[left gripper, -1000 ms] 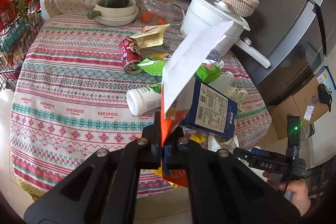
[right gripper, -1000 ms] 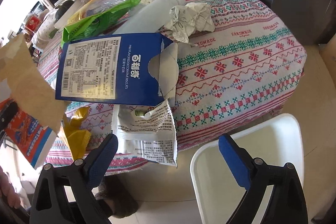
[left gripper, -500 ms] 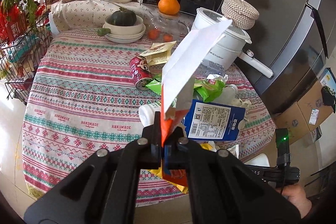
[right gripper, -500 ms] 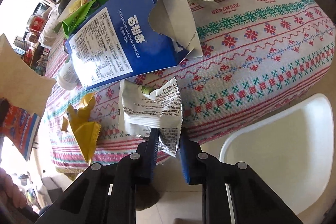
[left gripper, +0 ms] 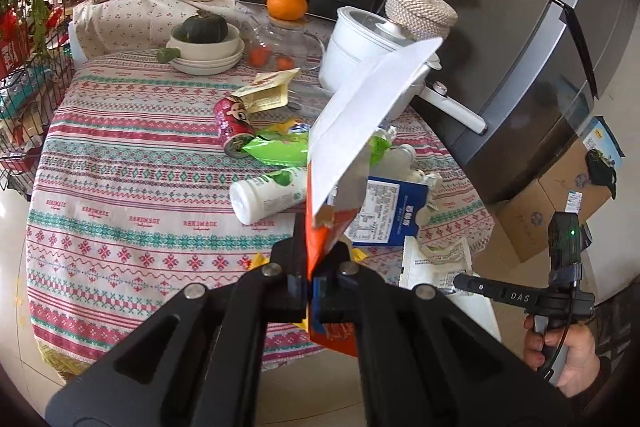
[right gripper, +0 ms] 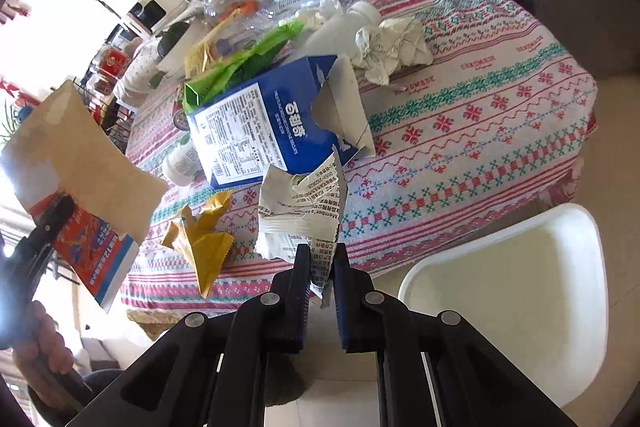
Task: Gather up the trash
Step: 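Grasp the crumpled newspaper wrapper with the right tool while the left tool holds the carton, then carry the carton over the white bin and open the left tool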
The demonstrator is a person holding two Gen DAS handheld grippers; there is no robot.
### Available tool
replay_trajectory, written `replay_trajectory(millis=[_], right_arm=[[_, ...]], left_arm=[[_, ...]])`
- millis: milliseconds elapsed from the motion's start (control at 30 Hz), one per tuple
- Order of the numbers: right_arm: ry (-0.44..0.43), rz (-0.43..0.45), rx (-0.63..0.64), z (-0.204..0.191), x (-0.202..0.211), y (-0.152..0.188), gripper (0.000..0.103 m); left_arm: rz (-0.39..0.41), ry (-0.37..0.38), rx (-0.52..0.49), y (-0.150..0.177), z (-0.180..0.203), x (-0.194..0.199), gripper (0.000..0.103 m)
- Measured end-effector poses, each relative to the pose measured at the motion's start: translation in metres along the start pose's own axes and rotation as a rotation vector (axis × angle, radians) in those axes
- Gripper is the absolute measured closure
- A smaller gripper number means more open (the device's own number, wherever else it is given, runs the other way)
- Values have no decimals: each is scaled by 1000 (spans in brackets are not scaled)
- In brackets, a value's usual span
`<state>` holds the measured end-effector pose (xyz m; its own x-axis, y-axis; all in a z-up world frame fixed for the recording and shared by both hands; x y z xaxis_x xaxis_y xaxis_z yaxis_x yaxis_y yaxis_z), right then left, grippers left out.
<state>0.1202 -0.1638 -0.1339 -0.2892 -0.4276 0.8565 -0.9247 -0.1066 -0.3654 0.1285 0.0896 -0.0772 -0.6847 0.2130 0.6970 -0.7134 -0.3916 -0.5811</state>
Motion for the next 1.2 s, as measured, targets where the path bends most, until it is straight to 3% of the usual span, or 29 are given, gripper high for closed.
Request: replay_trajectory(millis=[267, 467, 700, 900, 933, 1067, 1200], right_arm=[[114, 132, -10, 53, 71, 18, 92], [183, 169, -77, 103, 102, 41, 92], [267, 115, -123, 144, 102, 67, 92], [308, 96, -157, 168, 105, 82, 91], [311, 94, -163, 172, 106, 86, 91], [315, 82, -187, 181, 108, 95, 91], [316, 66, -197, 188, 107, 101, 91]], left_arm=[[-119, 142, -138, 54, 75, -17, 101], [-241, 236, -229, 114, 139, -44, 101], [-293, 239, -406, 175, 192, -86, 101], [-347, 215, -419, 198, 200, -120, 100], [-355, 209, -417, 199, 199, -124, 98], [-397, 178, -405, 204, 193, -131, 71], [-379, 165, -398, 193, 189, -123, 61]])
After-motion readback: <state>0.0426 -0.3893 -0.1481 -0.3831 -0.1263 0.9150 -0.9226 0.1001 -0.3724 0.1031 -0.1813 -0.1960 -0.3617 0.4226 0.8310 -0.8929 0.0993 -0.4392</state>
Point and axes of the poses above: each gripper's, at about its wrist camera, not at the fingertips, and x roughly against the way its jaws point, z to its right, y to its underside, the point moved 9 cm from there along -x, roughly the way its jaws point, and after that the axes turned 9 degrees about x, right-handed, at the moved point
